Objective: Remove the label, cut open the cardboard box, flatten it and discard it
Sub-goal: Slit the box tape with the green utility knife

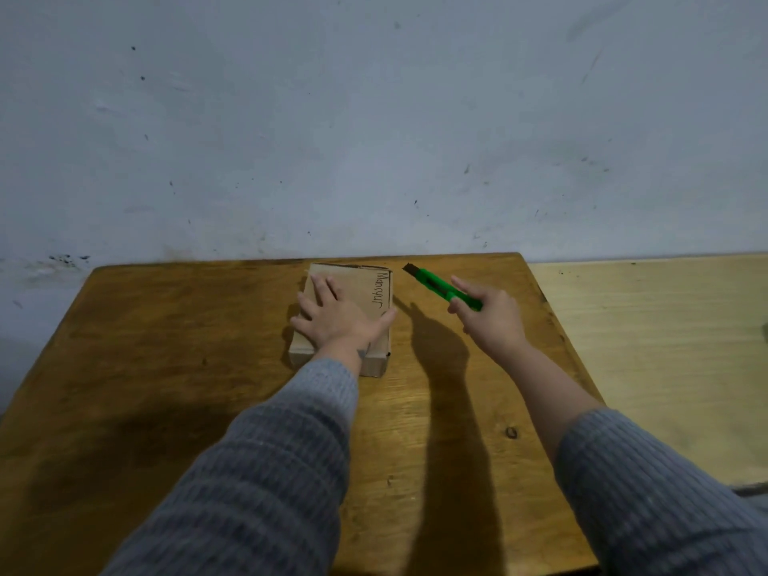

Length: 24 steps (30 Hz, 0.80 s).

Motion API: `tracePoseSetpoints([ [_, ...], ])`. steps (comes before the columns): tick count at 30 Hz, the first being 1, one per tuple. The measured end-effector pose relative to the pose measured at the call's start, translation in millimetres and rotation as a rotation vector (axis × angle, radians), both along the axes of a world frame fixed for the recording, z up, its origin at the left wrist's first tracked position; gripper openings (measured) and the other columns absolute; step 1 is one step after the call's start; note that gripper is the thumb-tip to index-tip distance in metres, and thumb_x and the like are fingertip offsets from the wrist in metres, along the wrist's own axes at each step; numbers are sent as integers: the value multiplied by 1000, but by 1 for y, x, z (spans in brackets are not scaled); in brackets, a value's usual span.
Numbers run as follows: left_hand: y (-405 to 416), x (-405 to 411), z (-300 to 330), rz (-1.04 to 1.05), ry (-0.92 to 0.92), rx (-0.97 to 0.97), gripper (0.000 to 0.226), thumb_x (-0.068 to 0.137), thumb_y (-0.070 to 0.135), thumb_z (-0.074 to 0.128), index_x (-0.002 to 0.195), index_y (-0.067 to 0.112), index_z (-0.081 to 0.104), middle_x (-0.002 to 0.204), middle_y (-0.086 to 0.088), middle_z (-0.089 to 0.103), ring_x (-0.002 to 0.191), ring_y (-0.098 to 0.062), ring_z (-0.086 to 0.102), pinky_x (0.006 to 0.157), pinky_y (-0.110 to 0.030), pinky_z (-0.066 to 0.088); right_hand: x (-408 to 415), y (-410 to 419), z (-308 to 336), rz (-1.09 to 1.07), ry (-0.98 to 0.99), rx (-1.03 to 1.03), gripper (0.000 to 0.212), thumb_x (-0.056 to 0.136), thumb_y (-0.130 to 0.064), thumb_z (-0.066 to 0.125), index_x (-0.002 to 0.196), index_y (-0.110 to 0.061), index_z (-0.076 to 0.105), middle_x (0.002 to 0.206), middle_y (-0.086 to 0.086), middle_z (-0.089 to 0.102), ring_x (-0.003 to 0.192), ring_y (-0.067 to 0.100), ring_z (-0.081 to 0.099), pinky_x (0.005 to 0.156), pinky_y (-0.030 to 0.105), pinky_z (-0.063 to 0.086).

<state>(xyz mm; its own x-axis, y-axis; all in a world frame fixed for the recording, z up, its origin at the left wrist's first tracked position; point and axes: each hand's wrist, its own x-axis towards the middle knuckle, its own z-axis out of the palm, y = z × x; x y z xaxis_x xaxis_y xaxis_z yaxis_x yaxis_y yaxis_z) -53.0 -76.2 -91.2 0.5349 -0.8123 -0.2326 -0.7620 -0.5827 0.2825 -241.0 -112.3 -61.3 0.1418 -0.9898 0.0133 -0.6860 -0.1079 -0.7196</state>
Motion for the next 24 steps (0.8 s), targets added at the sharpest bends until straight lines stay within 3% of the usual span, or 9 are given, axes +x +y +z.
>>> tracePoseSetpoints([
  [2,-9,-3,0,6,14,26,126,64,89,47,154,14,-2,162,-5,-9,143,-42,2,112,-59,15,0,-5,-3,-24,-49,67,39,91,-22,60,130,-28,56,121,2,66,82,11,62,57,15,45],
  [4,-13,-1,0,-3,23,41,127,63,92,44,154,15,-2,162,-4,-9,143,-43,5,112,-58,18,0,-10,-2,-37,-96,147,35,92,-21,58,126,-24,60,117,0,67,76,7,59,56,17,45],
  [8,-3,18,-1,-79,73,-39,113,70,89,38,154,20,8,162,1,-1,143,-37,8,112,-56,23,6,-16,4,-95,-264,266,33,89,-21,63,122,-21,63,89,-1,71,63,7,52,57,25,43],
  [13,36,64,-5,-353,163,-128,102,71,84,37,154,27,17,162,8,4,148,-19,5,118,-54,12,27,-7,7,-63,-255,223,33,88,-26,64,121,-21,63,85,-4,71,73,8,57,68,29,50],
  [16,58,89,-9,-493,107,-137,101,72,77,49,154,29,14,161,12,6,148,-12,8,120,-47,10,38,2,9,-17,-222,222,33,88,-23,64,121,-20,64,94,-5,72,90,9,59,80,29,48],
  [19,68,102,-16,-540,162,-197,92,79,61,61,153,31,16,158,17,7,146,-15,16,120,-45,17,46,15,11,52,-157,226,26,87,-20,65,113,-18,70,122,-1,66,116,16,54,90,28,42],
  [24,73,93,-19,-485,218,-261,85,84,48,64,152,31,17,158,21,7,144,-15,23,115,-43,28,54,41,16,237,-12,241,31,87,-21,66,118,-24,66,126,3,62,109,17,57,83,26,51],
])
